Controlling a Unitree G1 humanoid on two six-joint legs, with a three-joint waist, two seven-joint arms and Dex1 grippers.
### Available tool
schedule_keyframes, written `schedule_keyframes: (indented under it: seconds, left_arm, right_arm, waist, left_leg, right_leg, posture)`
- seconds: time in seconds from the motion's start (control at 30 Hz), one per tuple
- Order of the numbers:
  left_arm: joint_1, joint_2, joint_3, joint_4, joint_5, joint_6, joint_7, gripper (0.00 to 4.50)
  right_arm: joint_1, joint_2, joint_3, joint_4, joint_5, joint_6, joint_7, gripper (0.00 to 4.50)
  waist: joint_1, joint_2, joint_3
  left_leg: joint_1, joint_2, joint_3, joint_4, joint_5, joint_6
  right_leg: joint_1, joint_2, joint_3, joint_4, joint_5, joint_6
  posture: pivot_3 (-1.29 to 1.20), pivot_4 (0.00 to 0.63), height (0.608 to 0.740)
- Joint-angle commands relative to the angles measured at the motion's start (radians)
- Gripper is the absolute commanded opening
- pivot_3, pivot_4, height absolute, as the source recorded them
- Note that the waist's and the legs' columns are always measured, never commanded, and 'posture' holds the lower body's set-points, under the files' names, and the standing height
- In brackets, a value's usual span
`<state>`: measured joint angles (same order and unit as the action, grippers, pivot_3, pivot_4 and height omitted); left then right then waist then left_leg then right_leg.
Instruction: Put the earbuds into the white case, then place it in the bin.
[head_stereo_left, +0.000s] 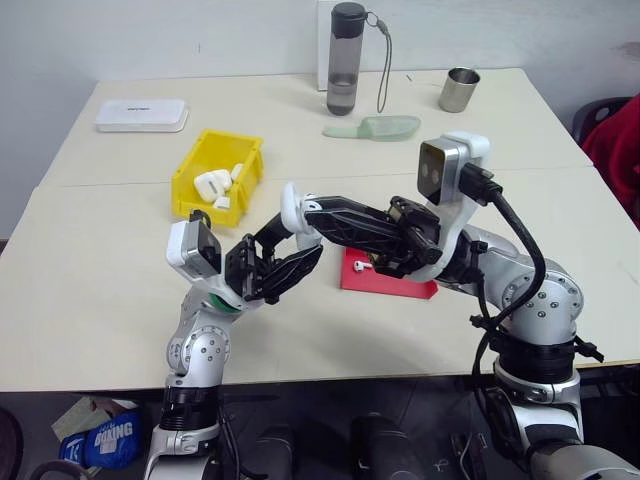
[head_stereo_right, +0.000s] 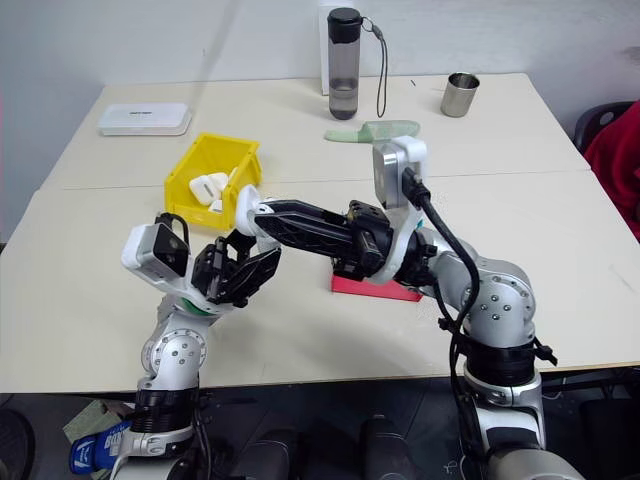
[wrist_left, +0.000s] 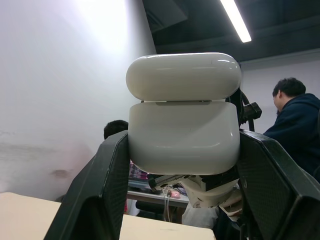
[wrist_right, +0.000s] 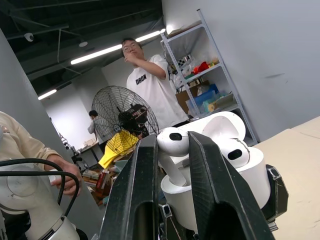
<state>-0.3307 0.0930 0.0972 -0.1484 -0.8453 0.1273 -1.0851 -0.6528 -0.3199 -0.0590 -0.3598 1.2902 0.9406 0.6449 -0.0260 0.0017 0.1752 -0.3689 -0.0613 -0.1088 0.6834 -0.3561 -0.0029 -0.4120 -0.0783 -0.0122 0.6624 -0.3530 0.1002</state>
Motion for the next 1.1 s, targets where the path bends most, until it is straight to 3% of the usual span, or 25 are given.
schedule_keyframes:
  seconds: [0.03, 0.23, 0.37, 0.53, 0.63, 0.73, 0.97, 1.1]
  left_arm:
    - [-0.022, -0.012, -0.008, -0.03, -0.003, -0.027, 0.0, 2.76]
    - [-0.028, -0.018, -0.012, -0.025, 0.0, -0.035, -0.002, 2.76]
    - [-0.032, -0.021, -0.012, -0.022, 0.0, -0.038, -0.001, 2.76]
    - [-0.033, -0.02, -0.01, -0.022, -0.006, -0.034, -0.003, 2.76]
    - [-0.028, -0.018, -0.006, -0.026, -0.009, -0.034, -0.001, 2.76]
    - [-0.018, -0.007, 0.004, -0.03, -0.015, -0.031, -0.002, 2.76]
    - [0.006, 0.057, 0.008, -0.026, 0.026, -0.03, -0.013, 2.76]
    - [0.0, 0.141, -0.02, -0.004, 0.116, -0.039, -0.027, 2.76]
  right_arm:
    - [0.003, 0.0, 0.034, -0.021, -0.005, 0.01, -0.004, 0.44]
    - [0.01, -0.008, 0.059, -0.039, -0.098, -0.053, 0.027, 0.44]
    - [0.018, -0.031, 0.067, -0.037, -0.035, 0.0, 0.063, 1.66]
    - [0.01, -0.048, 0.053, -0.047, -0.09, -0.059, 0.091, 3.49]
    - [0.022, -0.092, -0.006, -0.051, -0.053, -0.058, 0.099, 4.48]
    - [0.058, -0.168, -0.094, -0.049, 0.011, -0.04, 0.094, 4.48]
    - [0.269, -0.363, -0.199, -0.091, -0.069, -0.077, 0.217, 4.48]
    - [0.353, -0.444, -0.185, -0.102, -0.217, -0.176, 0.314, 3.53]
  waist:
    - [0.0, 0.0, 0.0]
    - [0.0, 0.0, 0.0]
    - [0.001, 0.0, 0.0]
    - [0.001, 0.0, 0.0]
    - [0.002, 0.0, 0.0]
    - [0.02, 0.0, 0.0]
    - [0.033, 0.0, 0.0]
    - [0.038, 0.0, 0.0]
  left_leg:
    - [0.0, 0.0, 0.0, 0.0, 0.0, 0.0]
    - [0.0, 0.0, 0.0, 0.0, 0.0, 0.0]
    - [0.0, 0.0, 0.0, 0.0, 0.0, 0.0]
    - [0.0, 0.0, 0.0, 0.0, 0.0, 0.0]
    - [0.0, 0.0, 0.0, 0.0, 0.0, 0.0]
    - [0.0, 0.0, -0.001, 0.0, 0.0, 0.001]
    - [0.0, 0.0, 0.0, 0.0, 0.0, 0.001]
    - [0.0, 0.0, 0.003, 0.0, 0.0, 0.001]
  right_leg:
    - [0.0, 0.0, 0.0, 0.0, 0.0, 0.0]
    - [0.0, 0.0, 0.0, 0.0, 0.0, 0.0]
    - [0.0, 0.0, 0.0, 0.0, 0.0, 0.0]
    - [0.0, 0.0, 0.0, 0.0, 0.0, 0.0]
    - [0.0, 0.0, 0.0, -0.001, 0.0, 0.0]
    - [0.001, 0.0, -0.001, -0.002, 0.0, 0.0]
    - [0.002, 0.0, 0.0, -0.003, 0.0, 0.0]
    - [0.001, 0.001, 0.002, -0.002, 0.0, 0.0]
  posture:
    - [0.0, 0.15, 0.74]
    - [0.0, 0.15, 0.74]
    - [0.0, 0.15, 0.74]
    - [0.0, 0.15, 0.74]
    - [0.0, 0.15, 0.74]
    - [0.0, 0.15, 0.74]
    - [0.0, 0.15, 0.74]
    - [0.0, 0.15, 0.74]
